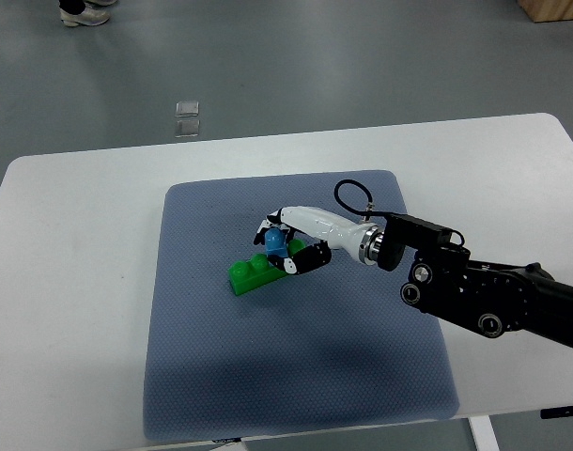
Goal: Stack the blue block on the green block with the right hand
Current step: 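Press and adjust the blue block onto the green block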
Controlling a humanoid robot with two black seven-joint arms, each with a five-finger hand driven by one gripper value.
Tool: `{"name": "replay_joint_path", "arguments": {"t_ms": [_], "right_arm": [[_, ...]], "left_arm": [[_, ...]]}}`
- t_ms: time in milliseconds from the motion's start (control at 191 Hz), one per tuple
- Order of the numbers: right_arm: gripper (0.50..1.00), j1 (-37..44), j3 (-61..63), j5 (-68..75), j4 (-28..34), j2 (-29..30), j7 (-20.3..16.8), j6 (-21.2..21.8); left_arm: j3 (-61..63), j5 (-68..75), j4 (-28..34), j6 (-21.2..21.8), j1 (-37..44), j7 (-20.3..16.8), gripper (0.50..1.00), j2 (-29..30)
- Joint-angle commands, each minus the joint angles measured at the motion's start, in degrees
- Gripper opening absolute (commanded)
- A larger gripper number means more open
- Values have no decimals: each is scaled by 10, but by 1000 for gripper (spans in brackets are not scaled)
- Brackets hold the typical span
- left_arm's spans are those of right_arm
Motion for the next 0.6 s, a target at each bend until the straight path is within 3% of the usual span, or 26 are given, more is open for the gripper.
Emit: {"name": "replay_joint_path", "arguments": {"t_ms": [0,226,383,399,593], "right_arm": [[588,-4,0,0,-6,4,5,-1],[668,-6,0,0,-18,9,14,-12],[686,-8,0,1,-22,9,21,-12],[713,-9,0,1,-29,10,27,-18],[721,-10,0,1,-35,11,33,-25]], "left_arm": [[0,0,-1,0,0,0,1000,0],[0,0,0,0,0,0,1000,0],[0,1,-1,0,0,0,1000,0],[0,1,-1,0,0,0,1000,0],[0,1,-1,0,0,0,1000,0]]}}
